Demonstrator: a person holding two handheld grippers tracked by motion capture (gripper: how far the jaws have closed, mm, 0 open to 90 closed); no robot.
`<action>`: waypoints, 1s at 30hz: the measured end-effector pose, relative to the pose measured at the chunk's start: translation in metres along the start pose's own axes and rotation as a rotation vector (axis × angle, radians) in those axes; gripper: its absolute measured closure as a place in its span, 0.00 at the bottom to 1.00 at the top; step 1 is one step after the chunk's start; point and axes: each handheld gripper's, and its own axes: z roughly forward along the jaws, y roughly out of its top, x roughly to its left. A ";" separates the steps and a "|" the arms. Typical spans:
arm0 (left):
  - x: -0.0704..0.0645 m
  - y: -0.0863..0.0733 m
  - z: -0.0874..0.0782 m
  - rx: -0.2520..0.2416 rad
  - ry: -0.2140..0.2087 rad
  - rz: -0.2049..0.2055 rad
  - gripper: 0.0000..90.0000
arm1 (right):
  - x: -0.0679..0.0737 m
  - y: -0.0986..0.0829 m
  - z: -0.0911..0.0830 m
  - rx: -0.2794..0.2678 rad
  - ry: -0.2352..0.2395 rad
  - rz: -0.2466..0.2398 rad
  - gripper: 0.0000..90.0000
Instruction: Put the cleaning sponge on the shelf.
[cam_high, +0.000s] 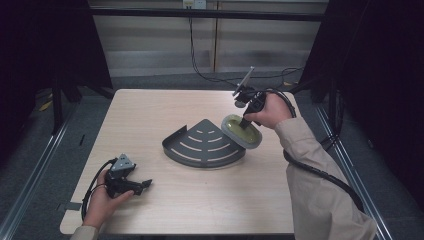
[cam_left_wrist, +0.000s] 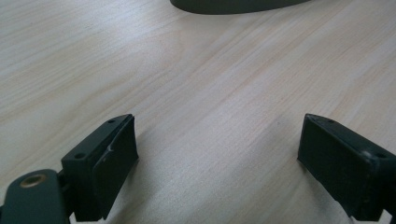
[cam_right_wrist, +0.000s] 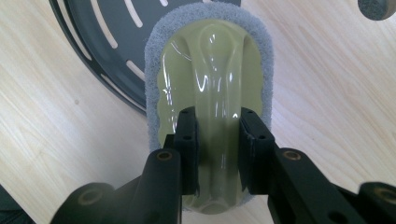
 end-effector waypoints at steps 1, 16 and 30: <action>0.000 0.000 0.000 0.000 0.000 0.000 0.12 | 0.000 0.001 0.001 -0.007 -0.002 0.009 0.80; 0.000 0.000 0.000 0.002 0.000 0.001 0.12 | 0.002 0.015 0.005 -0.012 -0.005 0.038 0.80; 0.000 0.000 0.000 0.006 0.003 0.004 0.12 | 0.006 0.024 0.008 -0.009 -0.006 0.045 0.80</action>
